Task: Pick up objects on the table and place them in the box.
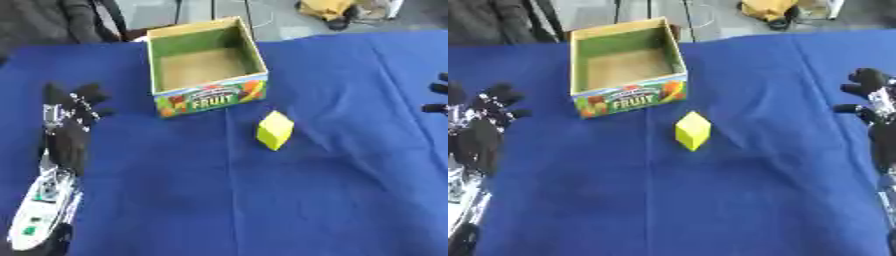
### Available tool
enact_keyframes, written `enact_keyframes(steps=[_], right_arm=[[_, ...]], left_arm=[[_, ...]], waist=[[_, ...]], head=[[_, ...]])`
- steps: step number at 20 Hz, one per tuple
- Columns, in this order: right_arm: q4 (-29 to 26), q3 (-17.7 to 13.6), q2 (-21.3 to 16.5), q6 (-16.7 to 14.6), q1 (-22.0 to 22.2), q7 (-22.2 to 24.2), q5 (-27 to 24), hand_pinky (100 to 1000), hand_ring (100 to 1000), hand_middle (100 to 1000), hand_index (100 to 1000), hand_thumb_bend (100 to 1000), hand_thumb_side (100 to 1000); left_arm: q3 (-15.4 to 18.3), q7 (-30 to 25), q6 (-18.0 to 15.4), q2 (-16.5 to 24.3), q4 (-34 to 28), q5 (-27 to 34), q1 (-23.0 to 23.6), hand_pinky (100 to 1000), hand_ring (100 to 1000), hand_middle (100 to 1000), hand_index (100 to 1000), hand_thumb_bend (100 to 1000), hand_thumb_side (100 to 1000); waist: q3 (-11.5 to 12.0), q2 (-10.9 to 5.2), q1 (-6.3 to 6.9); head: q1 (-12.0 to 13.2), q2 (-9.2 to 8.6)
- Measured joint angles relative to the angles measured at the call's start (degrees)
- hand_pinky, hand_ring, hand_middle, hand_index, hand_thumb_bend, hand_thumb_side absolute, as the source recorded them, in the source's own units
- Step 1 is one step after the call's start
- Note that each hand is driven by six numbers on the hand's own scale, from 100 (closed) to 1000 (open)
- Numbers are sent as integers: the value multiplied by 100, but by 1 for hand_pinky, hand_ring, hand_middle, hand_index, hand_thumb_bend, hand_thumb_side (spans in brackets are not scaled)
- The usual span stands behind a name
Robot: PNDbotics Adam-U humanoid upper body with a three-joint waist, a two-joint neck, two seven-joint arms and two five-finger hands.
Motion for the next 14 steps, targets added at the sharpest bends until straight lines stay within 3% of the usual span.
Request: enact_keyframes(steps=[6, 14], right_arm=[[5, 78, -135, 11, -108, 104, 34, 554, 771, 731, 774, 640, 578], [143, 549, -808, 128, -726, 703, 581, 555, 777, 744, 801, 714, 502]], left_arm=[[0, -2, 2, 0, 0, 0, 0, 713, 819, 630, 786, 821, 1000], [-3, -29, 24, 1, 0, 0, 6, 713, 818, 630, 786, 820, 1000]], waist=[[17, -4, -8], [89, -51, -35]], head=[[-5, 0], [-54, 4]])
